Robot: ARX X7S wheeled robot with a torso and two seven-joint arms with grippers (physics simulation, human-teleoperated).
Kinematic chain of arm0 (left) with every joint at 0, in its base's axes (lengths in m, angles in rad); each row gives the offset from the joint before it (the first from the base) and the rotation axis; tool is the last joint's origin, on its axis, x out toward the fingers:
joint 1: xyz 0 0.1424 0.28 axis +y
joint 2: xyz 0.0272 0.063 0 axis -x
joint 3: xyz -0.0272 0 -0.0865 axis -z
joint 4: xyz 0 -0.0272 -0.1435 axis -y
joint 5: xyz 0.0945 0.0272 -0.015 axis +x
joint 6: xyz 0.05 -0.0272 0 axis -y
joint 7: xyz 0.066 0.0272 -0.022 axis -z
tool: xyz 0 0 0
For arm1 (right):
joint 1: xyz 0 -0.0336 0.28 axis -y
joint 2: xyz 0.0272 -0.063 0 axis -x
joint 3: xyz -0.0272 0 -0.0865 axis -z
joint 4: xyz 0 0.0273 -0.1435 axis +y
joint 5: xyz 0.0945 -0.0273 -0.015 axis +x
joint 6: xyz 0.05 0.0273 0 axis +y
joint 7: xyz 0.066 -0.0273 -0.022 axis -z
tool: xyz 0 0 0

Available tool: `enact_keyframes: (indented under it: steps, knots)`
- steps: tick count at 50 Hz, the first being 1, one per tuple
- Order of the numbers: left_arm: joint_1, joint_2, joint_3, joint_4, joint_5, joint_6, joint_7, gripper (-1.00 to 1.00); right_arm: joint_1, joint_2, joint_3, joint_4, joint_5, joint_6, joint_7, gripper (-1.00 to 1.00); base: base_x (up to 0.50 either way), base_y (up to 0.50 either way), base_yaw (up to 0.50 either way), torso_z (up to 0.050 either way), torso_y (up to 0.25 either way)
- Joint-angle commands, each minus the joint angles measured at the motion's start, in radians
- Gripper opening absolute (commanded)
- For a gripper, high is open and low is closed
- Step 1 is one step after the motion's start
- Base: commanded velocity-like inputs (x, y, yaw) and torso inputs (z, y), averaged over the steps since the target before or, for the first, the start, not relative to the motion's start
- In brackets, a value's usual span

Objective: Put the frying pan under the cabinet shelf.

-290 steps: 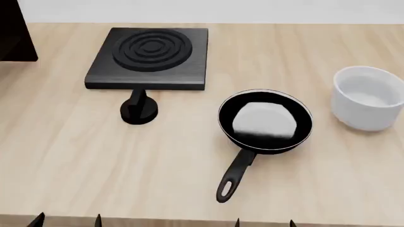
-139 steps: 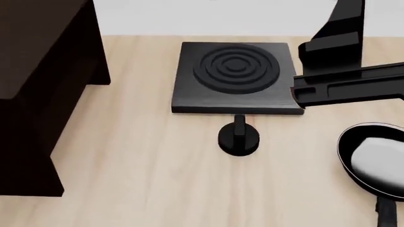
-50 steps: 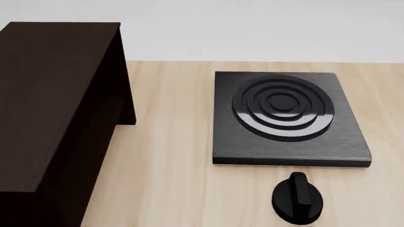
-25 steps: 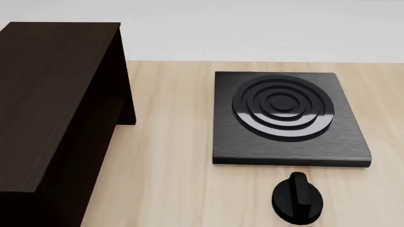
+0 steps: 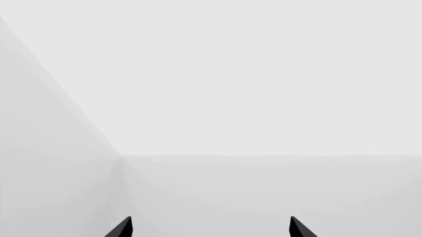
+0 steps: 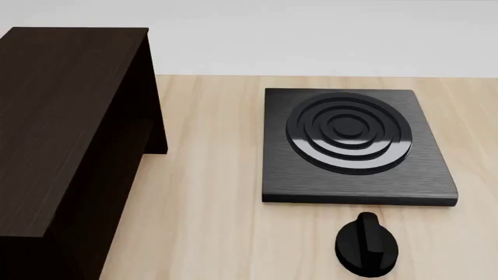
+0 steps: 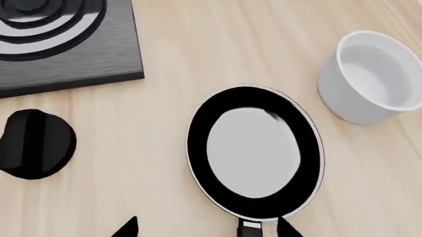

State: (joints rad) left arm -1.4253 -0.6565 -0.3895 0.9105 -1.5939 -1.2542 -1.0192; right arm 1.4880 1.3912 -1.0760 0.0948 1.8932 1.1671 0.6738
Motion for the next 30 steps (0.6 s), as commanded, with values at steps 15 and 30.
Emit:
enact_keyframes:
  steps: [15, 30]
  knots:
    - [0.024, -0.011, 0.001, 0.008, 0.021, 0.017, 0.015, 1.00, -0.174, 0.155, -0.095, -0.114, -0.043, -0.160, -0.132, 1.00, 0.00, 0.00, 0.00, 0.000, 0.000]
    - [0.032, -0.033, -0.002, 0.010, 0.002, 0.029, -0.001, 1.00, -0.270, 0.179, -0.181, -0.121, -0.072, -0.311, -0.187, 1.00, 0.00, 0.00, 0.00, 0.000, 0.000]
